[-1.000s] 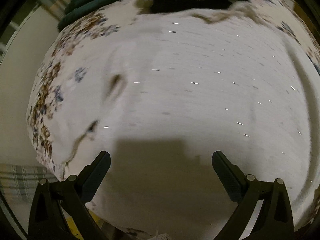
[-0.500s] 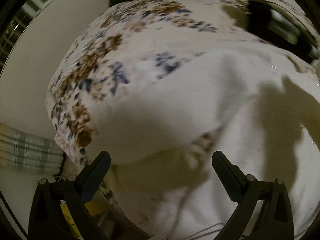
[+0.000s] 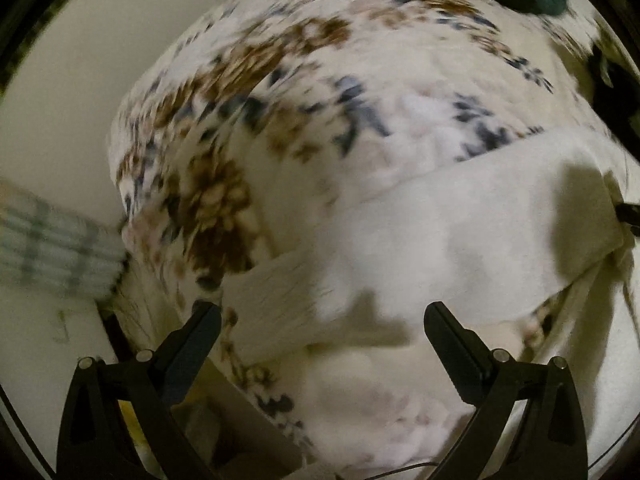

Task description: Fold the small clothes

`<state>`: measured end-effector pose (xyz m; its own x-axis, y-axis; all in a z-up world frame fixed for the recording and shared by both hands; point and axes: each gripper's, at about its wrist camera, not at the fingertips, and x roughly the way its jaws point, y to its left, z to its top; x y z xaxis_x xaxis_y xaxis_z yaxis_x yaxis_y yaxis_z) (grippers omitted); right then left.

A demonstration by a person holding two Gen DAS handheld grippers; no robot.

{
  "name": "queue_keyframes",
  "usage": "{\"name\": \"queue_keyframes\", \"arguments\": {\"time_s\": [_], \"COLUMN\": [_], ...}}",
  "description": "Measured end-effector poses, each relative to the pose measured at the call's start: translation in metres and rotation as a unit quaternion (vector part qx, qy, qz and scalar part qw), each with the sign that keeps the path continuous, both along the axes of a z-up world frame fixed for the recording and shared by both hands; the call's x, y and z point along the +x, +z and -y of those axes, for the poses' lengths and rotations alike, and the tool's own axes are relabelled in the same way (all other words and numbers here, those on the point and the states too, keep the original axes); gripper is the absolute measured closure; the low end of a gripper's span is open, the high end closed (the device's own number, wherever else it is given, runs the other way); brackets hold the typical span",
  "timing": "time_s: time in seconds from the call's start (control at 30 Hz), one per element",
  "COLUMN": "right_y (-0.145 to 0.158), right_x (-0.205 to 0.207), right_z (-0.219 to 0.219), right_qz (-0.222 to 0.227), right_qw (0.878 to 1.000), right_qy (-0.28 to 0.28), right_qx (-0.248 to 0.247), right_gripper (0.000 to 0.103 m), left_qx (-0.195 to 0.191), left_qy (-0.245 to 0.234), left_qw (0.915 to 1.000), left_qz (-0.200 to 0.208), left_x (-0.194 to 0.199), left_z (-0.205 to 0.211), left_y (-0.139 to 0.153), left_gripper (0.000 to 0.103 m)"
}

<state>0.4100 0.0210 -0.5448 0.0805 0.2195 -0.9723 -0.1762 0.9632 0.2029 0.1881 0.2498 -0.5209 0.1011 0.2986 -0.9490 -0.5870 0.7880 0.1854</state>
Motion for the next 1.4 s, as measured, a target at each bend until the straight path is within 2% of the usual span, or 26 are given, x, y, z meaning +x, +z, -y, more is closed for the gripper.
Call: {"name": "queue_keyframes", "arguments": {"time_s": [0.07,0.13,0.2,0.23,0.27,0.33,0.4,0.43,0.47,0.5,0.53,0.57,0.63,0.67,0.77,0.83,0.9,0.93,1.0,1.1,1.17,1.27,1.33,1.4], "right_y": [0.007,0.015,0.015,0.013,0.009,0.005,-0.001,-0.005,-0.005,-0.006,-0.006,-0.007,-0.005,-0.003,0.003,0.009,0.011,0.013,0.014,0.019,0.023,0.028,0.032,0.034], "right_x": [-0.007,-0.02,-0.029,-0.036,-0.044,-0.051,-0.059,-0.064,-0.069,-0.073,-0.075,-0.079,-0.083,-0.085,-0.086,-0.088,-0.091,-0.091,-0.093,-0.099,-0.101,-0.105,-0.108,-0.111], "right_z": [0.029,0.063,0.085,0.098,0.11,0.128,0.145,0.152,0.163,0.172,0.177,0.181,0.187,0.19,0.199,0.21,0.226,0.234,0.251,0.281,0.301,0.341,0.368,0.397], "right_qz": [-0.002,0.004,-0.008,-0.016,-0.025,-0.038,-0.051,-0.056,-0.06,-0.063,-0.063,-0.062,-0.061,-0.058,-0.047,-0.038,-0.036,-0.036,-0.039,-0.04,-0.035,-0.023,-0.015,-0.011], "right_qw": [0.999,0.995,0.992,0.99,0.987,0.983,0.977,0.974,0.972,0.97,0.969,0.968,0.968,0.968,0.969,0.967,0.965,0.963,0.961,0.958,0.956,0.951,0.948,0.944], "right_qy": [-0.04,-0.083,-0.114,-0.133,-0.151,-0.177,-0.203,-0.215,-0.224,-0.232,-0.236,-0.242,-0.243,-0.244,-0.244,-0.251,-0.261,-0.266,-0.272,-0.283,-0.289,-0.307,-0.317,-0.327], "right_qx": [0.032,0.047,0.047,0.047,0.044,0.039,0.035,0.031,0.027,0.024,0.022,0.017,0.009,0.005,-0.004,0.0,0.007,0.014,0.022,0.036,0.042,0.043,0.039,0.035], "right_gripper": [0.029,0.028,0.028,0.028,0.028,0.028,0.028,0.028,0.028,0.028,0.028,0.028,0.028,0.028,0.028,0.028,0.028,0.028,0.028,0.028,0.028,0.028,0.028,0.028], "left_qx": [-0.05,-0.113,-0.185,-0.239,-0.274,-0.355,-0.392,-0.4,-0.397,-0.389,-0.382,-0.373,-0.341,-0.318,-0.233,-0.164,-0.118,-0.09,-0.044,-0.012,-0.017,-0.045,-0.075,-0.095], "left_qy": [0.035,0.082,0.138,0.18,0.209,0.279,0.325,0.347,0.366,0.385,0.4,0.41,0.423,0.413,0.327,0.244,0.183,0.137,0.064,-0.037,-0.104,-0.194,-0.254,-0.3], "left_qw": [0.9981,0.9901,0.9724,0.9527,0.9363,0.8836,0.845,0.8282,0.8193,0.8137,0.8088,0.809,0.8158,0.8301,0.895,0.9358,0.9561,0.965,0.9746,0.9734,0.9664,0.9529,0.9401,0.9287], "left_qz": [0.006,0.014,0.033,0.053,0.069,0.126,0.163,0.182,0.193,0.196,0.199,0.196,0.199,0.198,0.194,0.194,0.196,0.205,0.21,0.226,0.234,0.229,0.215,0.196], "left_x": [-0.02,-0.043,-0.063,-0.072,-0.075,-0.08,-0.078,-0.076,-0.073,-0.07,-0.068,-0.068,-0.067,-0.063,-0.037,-0.014,0.009,0.026,0.052,0.096,0.124,0.157,0.173,0.179], "left_z": [-0.018,-0.034,-0.046,-0.053,-0.055,-0.06,-0.062,-0.065,-0.069,-0.074,-0.079,-0.083,-0.091,-0.092,-0.086,-0.075,-0.061,-0.044,-0.017,0.038,0.093,0.185,0.258,0.313], "left_y": [-0.006,-0.019,-0.036,-0.049,-0.057,-0.077,-0.093,-0.101,-0.108,-0.115,-0.119,-0.12,-0.11,-0.098,-0.051,-0.017,0.01,0.031,0.056,0.083,0.092,0.09,0.077,0.064], "left_gripper": [0.0,0.0,0.002,0.002,0.003,0.003,0.004,0.005,0.014,0.039,0.057,0.091,0.094,0.095,0.095,0.095,0.095,0.095,0.095,0.095,0.095,0.096,0.096,0.095]}}
